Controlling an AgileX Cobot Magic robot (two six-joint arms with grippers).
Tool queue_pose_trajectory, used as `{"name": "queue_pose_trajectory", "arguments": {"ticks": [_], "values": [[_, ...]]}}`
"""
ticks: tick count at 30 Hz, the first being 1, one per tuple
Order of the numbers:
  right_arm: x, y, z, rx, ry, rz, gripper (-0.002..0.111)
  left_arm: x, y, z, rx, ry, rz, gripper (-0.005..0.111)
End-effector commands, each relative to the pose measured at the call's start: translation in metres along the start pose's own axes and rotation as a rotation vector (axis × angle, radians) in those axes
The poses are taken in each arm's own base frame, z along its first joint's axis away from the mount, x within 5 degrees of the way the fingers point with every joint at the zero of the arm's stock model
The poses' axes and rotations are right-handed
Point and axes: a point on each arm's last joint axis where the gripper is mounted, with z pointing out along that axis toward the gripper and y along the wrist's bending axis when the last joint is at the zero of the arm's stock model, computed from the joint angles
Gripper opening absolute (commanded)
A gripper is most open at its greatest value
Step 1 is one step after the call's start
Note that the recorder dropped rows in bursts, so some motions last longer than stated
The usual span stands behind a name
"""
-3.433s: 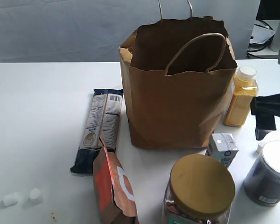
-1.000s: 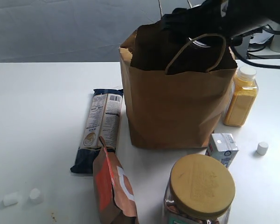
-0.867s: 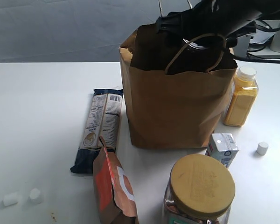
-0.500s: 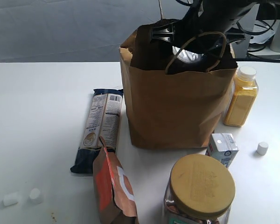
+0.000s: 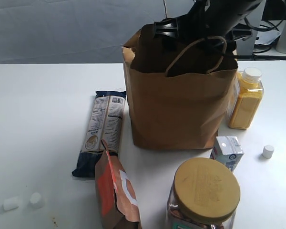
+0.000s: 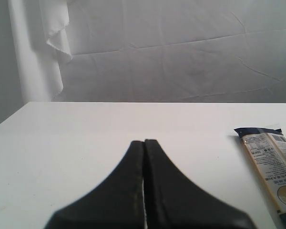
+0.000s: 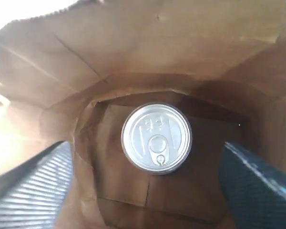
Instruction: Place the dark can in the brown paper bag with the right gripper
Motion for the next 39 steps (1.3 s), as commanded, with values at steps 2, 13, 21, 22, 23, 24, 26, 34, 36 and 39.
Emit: {"name": "queue_pose_trajectory", "arguments": {"ticks": [2, 13, 21, 22, 23, 24, 26, 34, 36, 39], "values": [[-0.011, -0.001, -0.047, -0.062, -0.139, 0.013, 0.058, 0.001, 0.0, 0.0, 0.006, -0.005, 0.0, 0.0], [-0.005, -0.019, -0.154, -0.124, -0.324, 0.043, 0.0, 0.001, 0.0, 0.0, 0.006, -0.005, 0.0, 0.0], [0.017, -0.032, -0.179, -0.098, -0.323, -0.01, 0.0, 0.001, 0.0, 0.0, 0.006, -0.005, 0.0, 0.0], [0.023, -0.038, -0.181, -0.058, -0.33, -0.03, 0.0, 0.001, 0.0, 0.0, 0.006, -0.005, 0.0, 0.0], [0.029, -0.042, -0.181, -0.032, -0.333, -0.041, 0.0, 0.001, 0.0, 0.0, 0.006, -0.005, 0.0, 0.0], [0.035, -0.045, -0.181, -0.036, -0.334, -0.039, 0.0, 0.001, 0.0, 0.0, 0.006, -0.005, 0.0, 0.0], [0.048, -0.053, -0.185, -0.021, -0.387, -0.026, 0.0, 0.001, 0.0, 0.0, 0.006, -0.005, 0.0, 0.0], [0.11, -0.088, -0.181, -0.051, -0.496, 0.066, 0.0, 0.001, 0.0, 0.0, 0.006, -0.005, 0.0, 0.0], [0.13, -0.1, -0.171, -0.022, -0.51, 0.066, 0.0, 0.001, 0.0, 0.0, 0.006, -0.005, 0.0, 0.0], [0.16, -0.112, -0.162, -0.008, -0.562, 0.061, 0.0, 0.001, 0.0, 0.0, 0.006, -0.005, 0.0, 0.0]]}}
